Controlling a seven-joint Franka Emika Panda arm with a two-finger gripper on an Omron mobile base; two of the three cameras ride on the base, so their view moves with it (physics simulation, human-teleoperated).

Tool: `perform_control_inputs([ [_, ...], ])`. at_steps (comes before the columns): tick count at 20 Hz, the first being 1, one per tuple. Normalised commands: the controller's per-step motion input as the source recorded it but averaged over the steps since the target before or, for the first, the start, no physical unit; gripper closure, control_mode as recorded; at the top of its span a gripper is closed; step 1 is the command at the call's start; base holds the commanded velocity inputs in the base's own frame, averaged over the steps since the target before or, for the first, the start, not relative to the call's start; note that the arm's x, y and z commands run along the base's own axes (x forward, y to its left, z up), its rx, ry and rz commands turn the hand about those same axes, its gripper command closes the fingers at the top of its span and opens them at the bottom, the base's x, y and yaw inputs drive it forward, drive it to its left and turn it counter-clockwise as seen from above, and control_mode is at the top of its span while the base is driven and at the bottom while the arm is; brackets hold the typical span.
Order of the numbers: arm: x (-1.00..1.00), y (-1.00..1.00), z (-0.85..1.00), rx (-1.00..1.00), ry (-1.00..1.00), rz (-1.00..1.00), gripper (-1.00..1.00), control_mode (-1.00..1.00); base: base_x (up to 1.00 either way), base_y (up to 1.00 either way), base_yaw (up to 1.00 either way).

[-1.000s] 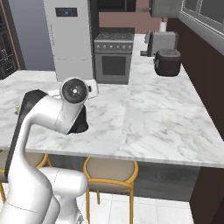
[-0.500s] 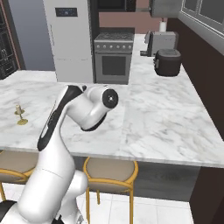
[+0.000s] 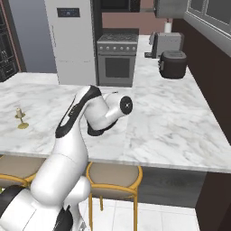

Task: Get the candle and the liquor from the cabinet and move them to the dining counter.

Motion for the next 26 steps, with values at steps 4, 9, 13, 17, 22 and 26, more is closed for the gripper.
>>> perform_control_inputs([
  [4, 0.31, 0.00, -0.26, 0.00, 0.00, 0.03, 1.00, -1.00, 0.00, 0.00, 0.00],
  [9, 0.34, 0.00, -0.37, 0.00, 0.00, 0.03, 1.00, -1.00, 0.00, 0.00, 0.00],
  [13, 0.46, 0.00, -0.45, -0.01, 0.00, 0.03, 1.00, -1.00, 0.00, 0.00, 0.00],
  [17, 0.47, 0.00, -0.49, -0.02, 0.00, 0.03, 1.00, -1.00, 0.00, 0.00, 0.00],
  [22, 0.50, 0.00, -0.56, -0.03, 0.00, 0.03, 1.00, -1.00, 0.00, 0.00, 0.00],
  [26, 0.45, 0.00, -0.47, 0.00, 0.00, 0.02, 1.00, -1.00, 0.00, 0.00, 0.00],
])
